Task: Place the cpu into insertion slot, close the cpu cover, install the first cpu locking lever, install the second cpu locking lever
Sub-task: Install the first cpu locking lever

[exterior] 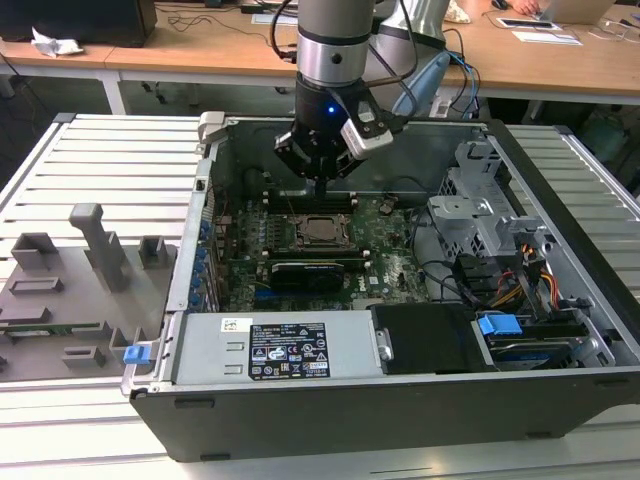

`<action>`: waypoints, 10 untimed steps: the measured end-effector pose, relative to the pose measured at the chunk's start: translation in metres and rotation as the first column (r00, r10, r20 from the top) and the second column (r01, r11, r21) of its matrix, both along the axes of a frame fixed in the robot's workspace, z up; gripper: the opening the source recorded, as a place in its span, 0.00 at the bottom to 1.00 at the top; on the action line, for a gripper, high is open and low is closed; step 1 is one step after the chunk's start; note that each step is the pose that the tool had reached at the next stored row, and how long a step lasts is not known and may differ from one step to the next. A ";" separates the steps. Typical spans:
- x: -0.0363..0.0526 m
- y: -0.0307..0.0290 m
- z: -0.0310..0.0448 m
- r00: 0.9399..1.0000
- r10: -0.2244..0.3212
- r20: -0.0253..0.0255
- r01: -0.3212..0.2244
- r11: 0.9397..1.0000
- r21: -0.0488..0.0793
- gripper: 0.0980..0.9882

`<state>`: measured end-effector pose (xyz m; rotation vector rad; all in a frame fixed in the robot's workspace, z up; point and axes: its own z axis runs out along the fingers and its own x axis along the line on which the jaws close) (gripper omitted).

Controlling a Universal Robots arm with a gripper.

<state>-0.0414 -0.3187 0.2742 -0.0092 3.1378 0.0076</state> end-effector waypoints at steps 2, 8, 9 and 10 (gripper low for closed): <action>-0.0021 0.0000 -0.0006 1.000 0.017 0.000 -0.017 1.000 0.000 0.01; -0.0308 0.0000 -0.0037 1.000 0.016 0.011 -0.016 1.000 0.001 0.01; -0.0350 0.0002 -0.0041 1.000 0.017 0.012 -0.017 1.000 0.000 0.01; -0.0393 0.0006 -0.0046 1.000 0.016 0.013 -0.017 1.000 0.001 0.01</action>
